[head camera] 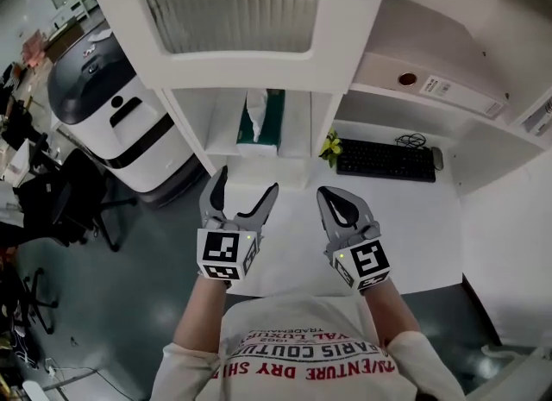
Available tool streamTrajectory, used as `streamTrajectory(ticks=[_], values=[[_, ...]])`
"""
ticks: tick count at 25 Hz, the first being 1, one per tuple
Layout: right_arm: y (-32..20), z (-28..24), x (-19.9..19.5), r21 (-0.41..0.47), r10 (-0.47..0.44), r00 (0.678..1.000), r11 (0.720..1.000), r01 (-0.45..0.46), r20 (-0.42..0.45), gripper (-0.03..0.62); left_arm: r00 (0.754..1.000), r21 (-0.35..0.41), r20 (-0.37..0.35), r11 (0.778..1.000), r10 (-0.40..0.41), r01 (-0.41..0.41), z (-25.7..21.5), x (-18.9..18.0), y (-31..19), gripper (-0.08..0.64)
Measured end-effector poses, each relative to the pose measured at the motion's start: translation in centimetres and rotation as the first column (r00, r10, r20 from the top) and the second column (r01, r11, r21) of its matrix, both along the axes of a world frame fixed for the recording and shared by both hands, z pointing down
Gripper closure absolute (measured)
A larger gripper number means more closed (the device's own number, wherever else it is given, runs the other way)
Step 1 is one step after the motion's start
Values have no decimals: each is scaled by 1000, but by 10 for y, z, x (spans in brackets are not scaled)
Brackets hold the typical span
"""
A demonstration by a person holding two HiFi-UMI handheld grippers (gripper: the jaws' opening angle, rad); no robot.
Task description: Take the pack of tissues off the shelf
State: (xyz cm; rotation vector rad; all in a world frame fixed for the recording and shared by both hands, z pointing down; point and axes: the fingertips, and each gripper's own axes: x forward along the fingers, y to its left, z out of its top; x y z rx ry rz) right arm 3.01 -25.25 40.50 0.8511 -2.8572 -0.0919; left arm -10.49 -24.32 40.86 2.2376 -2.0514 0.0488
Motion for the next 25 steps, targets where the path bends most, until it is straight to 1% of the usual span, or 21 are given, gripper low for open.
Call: streamTrajectory(ticks=[6, 10, 16, 18, 21, 25], values=[[-38, 6, 0, -12, -52, 999, 999, 52, -4, 591, 997, -16, 14, 997, -79, 80, 8, -4, -46, 100], [-56, 16, -2, -38, -70, 998, 997, 70, -3, 591, 992, -21, 10, 991, -129, 129, 12, -9, -70, 75], [-76, 28, -6, -74, -89, 996, 993, 88, -6, 591, 984, -44, 26, 983, -175, 176, 17, -18, -99, 64], [-82, 31, -6, -83, -92, 996, 992, 91, -5, 591, 982, -53, 38, 981, -187, 189, 18, -19, -105, 64], [-87, 36, -6, -99, -92, 996, 991, 91, -4, 591, 974, -74, 76, 973, -214, 220, 22, -22, -111, 66], [-89, 41, -5, -106, -98, 995, 990, 96, -11, 591, 960, -67, 102, 961, -260, 268, 22, -29, -116, 74]])
